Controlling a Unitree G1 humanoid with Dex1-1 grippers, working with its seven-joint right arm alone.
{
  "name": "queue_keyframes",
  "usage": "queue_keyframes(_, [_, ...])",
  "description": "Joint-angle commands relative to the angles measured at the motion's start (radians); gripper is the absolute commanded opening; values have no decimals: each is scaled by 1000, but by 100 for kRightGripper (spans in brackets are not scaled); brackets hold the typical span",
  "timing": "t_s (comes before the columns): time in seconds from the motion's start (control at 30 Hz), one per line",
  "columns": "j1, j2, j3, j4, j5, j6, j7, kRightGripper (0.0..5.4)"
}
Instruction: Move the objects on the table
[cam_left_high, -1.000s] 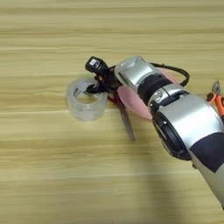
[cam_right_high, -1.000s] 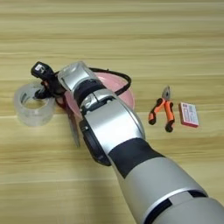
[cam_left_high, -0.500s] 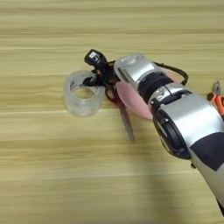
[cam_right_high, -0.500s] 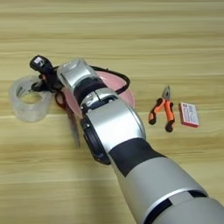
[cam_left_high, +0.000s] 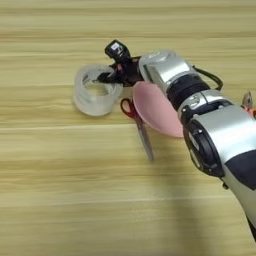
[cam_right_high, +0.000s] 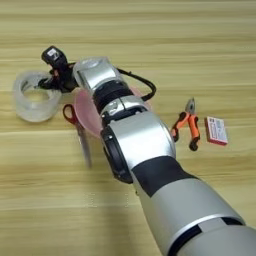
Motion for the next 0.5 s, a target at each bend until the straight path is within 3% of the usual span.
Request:
queue_keyframes(0.03, [-58, -92, -32, -235, 29, -36, -60, 132])
queue_keyframes(0.23, [116, -133, -63, -458, 39, -69, -180, 132])
queue_keyframes(0.5, [343, -123, -182, -847, 125, -1, -312, 132])
